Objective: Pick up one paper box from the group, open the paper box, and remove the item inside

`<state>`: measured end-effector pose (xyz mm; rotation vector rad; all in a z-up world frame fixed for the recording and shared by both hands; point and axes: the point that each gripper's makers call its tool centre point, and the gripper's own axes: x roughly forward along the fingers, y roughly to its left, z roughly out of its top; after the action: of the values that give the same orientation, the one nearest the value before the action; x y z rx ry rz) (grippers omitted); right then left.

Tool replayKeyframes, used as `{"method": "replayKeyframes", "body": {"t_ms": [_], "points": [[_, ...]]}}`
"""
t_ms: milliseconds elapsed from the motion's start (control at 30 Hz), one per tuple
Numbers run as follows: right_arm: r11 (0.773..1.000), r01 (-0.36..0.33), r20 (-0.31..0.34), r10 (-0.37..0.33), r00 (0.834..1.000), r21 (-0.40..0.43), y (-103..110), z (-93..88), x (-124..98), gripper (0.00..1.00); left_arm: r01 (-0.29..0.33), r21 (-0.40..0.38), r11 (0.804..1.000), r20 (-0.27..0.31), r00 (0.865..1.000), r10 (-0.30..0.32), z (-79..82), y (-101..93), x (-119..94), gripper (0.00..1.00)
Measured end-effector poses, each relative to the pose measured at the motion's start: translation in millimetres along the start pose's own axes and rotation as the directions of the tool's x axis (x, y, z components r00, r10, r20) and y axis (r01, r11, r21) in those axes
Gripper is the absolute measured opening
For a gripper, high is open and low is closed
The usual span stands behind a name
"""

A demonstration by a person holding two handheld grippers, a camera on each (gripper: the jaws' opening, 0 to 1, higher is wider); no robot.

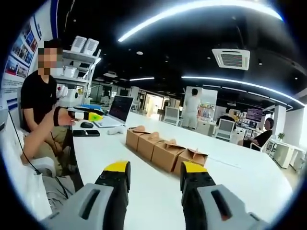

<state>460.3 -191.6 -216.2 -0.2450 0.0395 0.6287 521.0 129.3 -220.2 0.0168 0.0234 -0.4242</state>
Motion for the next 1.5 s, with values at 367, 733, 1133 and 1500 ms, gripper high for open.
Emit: {"method": "replayKeyframes", "body": {"t_ms": [367, 733, 1133, 1500], "points": [[1.0, 0.006, -0.002, -0.006, 1.0, 0.006, -4.8, -1.6, -2.2, 0.42, -0.068, 0.013, 0.998, -0.041, 0.997, 0.068, -1.6, 30.0, 28.8, 0.43], [1.0, 0.001, -0.005, -0.001, 1.0, 0.01, -4.1, -3.1, 0.1, 0.42, -0.041, -0.019, 0.999, -0.087, 0.995, 0.039, -6.5, 31.6, 65.1, 0.41], [1.0, 0.002, -0.004, -0.002, 1.0, 0.006, -3.2, -1.8, -2.0, 0.42, -0.04, -0.003, 0.999, -0.106, 0.994, 0.039, -1.6, 36.6, 93.2, 0.38], [1.0, -0.005, -0.004, 0.005, 1.0, 0.001, -2.5, -1.2, -1.3, 0.42, -0.065, 0.022, 0.998, -0.149, 0.987, 0.067, -6.4, 47.6, 119.2, 0.36]]}}
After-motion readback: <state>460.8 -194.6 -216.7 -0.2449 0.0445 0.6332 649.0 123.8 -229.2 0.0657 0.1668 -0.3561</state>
